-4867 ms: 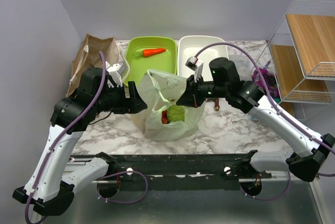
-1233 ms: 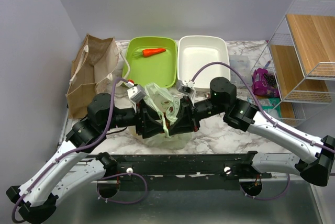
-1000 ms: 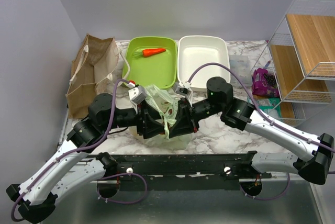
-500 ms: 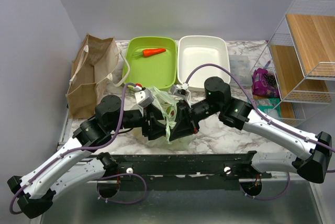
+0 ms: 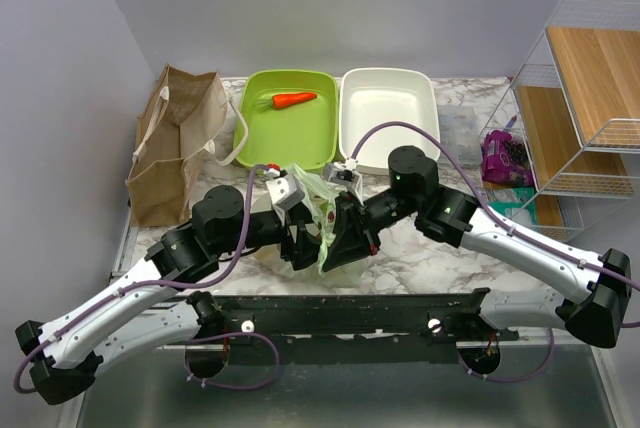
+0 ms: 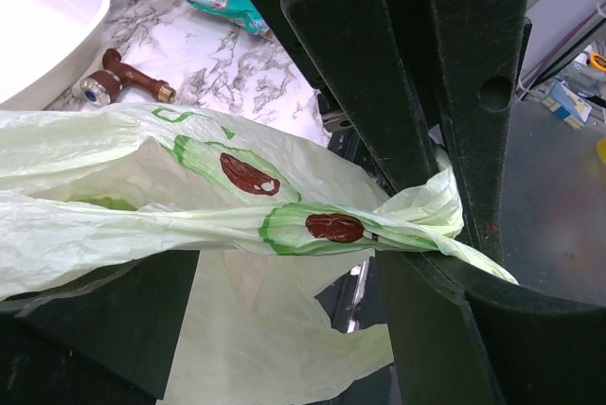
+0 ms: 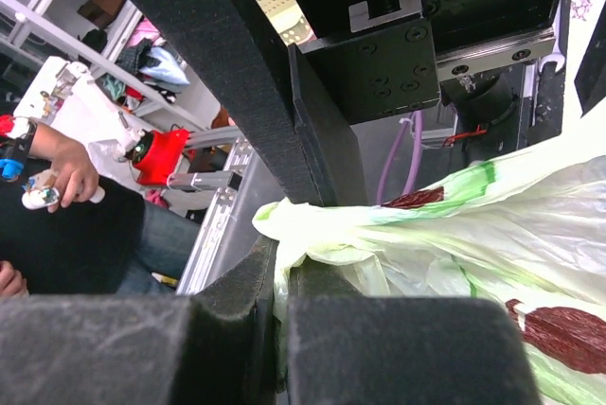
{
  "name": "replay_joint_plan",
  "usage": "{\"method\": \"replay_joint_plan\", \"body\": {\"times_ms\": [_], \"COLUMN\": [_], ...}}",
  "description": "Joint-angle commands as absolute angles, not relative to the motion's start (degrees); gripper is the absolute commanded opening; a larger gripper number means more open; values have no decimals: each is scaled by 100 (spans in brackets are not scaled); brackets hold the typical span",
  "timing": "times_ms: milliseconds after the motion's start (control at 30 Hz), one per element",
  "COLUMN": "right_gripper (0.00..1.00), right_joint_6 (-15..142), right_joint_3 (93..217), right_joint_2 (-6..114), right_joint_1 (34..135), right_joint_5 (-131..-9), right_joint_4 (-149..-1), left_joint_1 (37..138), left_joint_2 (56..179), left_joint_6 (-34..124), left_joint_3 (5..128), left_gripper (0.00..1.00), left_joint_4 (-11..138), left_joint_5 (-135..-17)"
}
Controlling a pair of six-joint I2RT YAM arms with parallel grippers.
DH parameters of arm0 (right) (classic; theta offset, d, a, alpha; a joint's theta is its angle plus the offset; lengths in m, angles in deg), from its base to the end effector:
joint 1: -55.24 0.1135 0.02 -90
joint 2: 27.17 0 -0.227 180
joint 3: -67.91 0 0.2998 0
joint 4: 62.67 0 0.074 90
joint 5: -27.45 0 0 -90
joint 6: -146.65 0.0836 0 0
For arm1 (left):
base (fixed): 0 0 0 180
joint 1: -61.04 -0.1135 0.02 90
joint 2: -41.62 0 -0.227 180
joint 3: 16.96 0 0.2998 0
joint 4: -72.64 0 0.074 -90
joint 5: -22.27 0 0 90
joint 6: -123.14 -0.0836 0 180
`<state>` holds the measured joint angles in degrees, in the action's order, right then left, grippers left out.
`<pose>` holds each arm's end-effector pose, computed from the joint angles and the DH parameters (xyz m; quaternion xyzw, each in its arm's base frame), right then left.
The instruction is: Place the food into the grocery bag and tie it
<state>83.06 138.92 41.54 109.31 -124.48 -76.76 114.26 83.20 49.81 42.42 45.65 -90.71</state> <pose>0.1445 0.3251 0.3139 -0.4742 0.5685 0.6542 0.1549 0.1443 -0.2475 0.3317 0.3566 0.6681 -0.4882 0.4338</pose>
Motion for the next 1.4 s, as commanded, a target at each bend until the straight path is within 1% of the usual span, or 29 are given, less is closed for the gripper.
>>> {"method": "replay_joint_plan", "body": {"times_ms": [0,67,100,133,200,300,367,500,600,633,667,733,833,1033,1233,1367], "right_gripper": [1,1,1,1,1,1,1,2,13,22,38,60,72,74,74,72], "right_joint_6": [8385,8392,8402,8394,8371,8326,8304,8164,8031,7993,7941,7844,7669,7517,7570,7588], "right_joint_3": [13883,13870,13861,13857,13856,13835,13828,13819,13784,13758,13745,13735,13724,13640,13537,13350], "right_joint_2": [4153,4148,4146,4147,4138,4113,4080,3961,3791,3711,3635,3429,3144,2666,2397,2143], "right_joint_1": [10963,10956,10959,10959,10957,10958,10962,10962,10960,10956,10956,10956,10960,10957,10956,10956], "right_joint_5": [-12427,-12391,-12353,-12309,-12232,-12147,-12062,-11800,-11515,-11414,-11290,-10856,-10360,-9828,-9102,-8940], "right_joint_4": [-7483,-7317,-7316,-7308,-7307,-7311,-7331,-7413,-7588,-7601,-7618,-7790,-8057,-8229,-8380,-8268], "left_joint_1": [11602,11632,11633,11633,11633,11633,11633,11633,11633,11633,11633,11633,11633,11633,11633,11633], "left_joint_2": [8361,8387,8389,8385,8389,8418,8416,8292,8182,8141,8106,8035,7931,7906,8032,8042], "left_joint_6": [4865,4928,5006,5091,5224,5292,5322,5370,5382,5379,5375,5371,5375,5421,5467,5492], "left_joint_3": [4398,4357,4325,4273,4209,4187,4204,4170,4144,4130,4122,4093,4056,4076,4242,4283], "left_gripper": [75,71,67,60,45,14,1,0,0,0,0,0,0,0,0,0], "left_joint_4": [5055,5218,5336,5483,5701,5853,5872,5874,5775,5725,5687,5588,5488,5330,5112,5038], "left_joint_5": [-8790,-8866,-8907,-8978,-9071,-9256,-9317,-9348,-9321,-9309,-9290,-9246,-9174,-9070,-9038,-9042]}}
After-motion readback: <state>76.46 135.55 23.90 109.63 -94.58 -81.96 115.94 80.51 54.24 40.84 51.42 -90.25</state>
